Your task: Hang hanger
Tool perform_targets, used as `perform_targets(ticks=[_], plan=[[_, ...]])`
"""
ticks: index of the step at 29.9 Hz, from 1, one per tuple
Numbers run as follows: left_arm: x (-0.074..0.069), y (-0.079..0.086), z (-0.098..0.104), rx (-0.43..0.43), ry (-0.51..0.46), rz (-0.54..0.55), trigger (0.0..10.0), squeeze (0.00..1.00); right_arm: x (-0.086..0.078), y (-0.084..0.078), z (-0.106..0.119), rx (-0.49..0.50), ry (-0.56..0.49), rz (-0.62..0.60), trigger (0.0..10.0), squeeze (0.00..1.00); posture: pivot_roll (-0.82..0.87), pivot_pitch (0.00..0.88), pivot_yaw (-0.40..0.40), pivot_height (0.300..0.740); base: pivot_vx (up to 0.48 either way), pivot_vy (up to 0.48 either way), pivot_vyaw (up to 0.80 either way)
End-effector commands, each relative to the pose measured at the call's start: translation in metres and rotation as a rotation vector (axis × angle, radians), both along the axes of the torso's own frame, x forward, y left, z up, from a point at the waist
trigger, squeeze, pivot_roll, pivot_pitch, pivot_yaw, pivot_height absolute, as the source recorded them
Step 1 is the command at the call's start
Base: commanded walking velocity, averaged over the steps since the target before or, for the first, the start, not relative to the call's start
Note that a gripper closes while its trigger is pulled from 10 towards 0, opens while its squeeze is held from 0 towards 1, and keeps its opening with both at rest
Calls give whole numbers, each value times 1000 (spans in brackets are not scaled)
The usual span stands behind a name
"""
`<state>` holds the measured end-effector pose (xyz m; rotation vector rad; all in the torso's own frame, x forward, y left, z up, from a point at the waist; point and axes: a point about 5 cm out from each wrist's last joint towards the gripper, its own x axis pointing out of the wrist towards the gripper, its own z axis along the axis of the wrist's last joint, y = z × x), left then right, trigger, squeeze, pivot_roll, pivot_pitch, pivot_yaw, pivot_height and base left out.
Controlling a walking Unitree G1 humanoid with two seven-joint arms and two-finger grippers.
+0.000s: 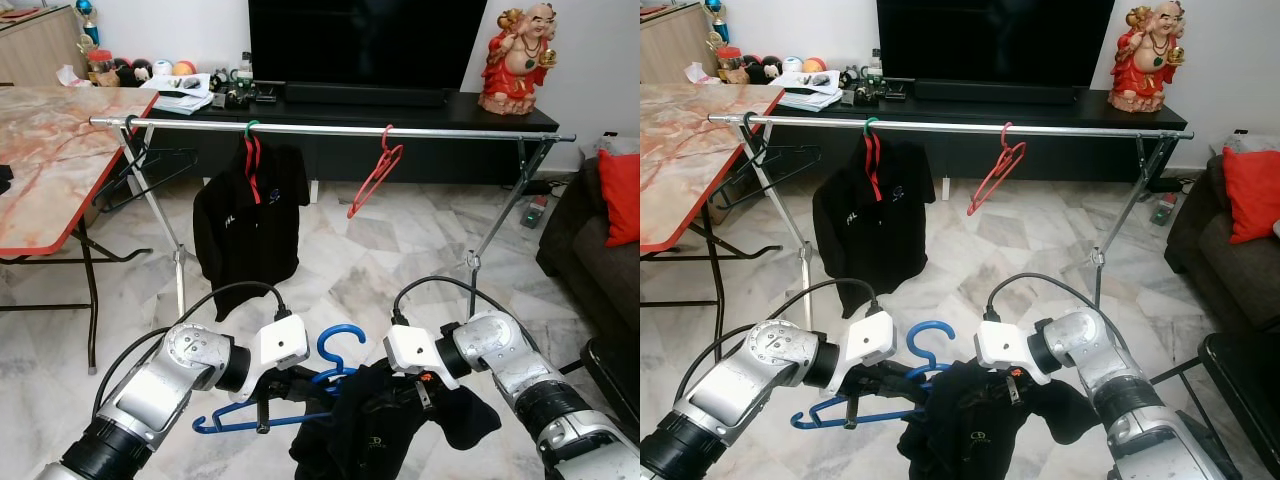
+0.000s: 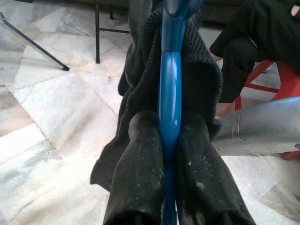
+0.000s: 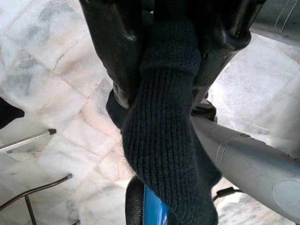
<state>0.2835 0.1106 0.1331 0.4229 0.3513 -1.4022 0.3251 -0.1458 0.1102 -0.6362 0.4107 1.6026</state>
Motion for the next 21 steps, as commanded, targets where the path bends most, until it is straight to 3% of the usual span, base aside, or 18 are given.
perform_targets(ticks=[1,21], plan=[[4,-10,20,-28,-90,-33,10000,0,-2,1,-4,-26,16,26,0,0,25,1,-65,740,0,0,0],[11,-11,24,-50,-135,11,10000,0,-3,-2,-7,-44,25,8,0,0,30,8,-71,740,0,0,0]])
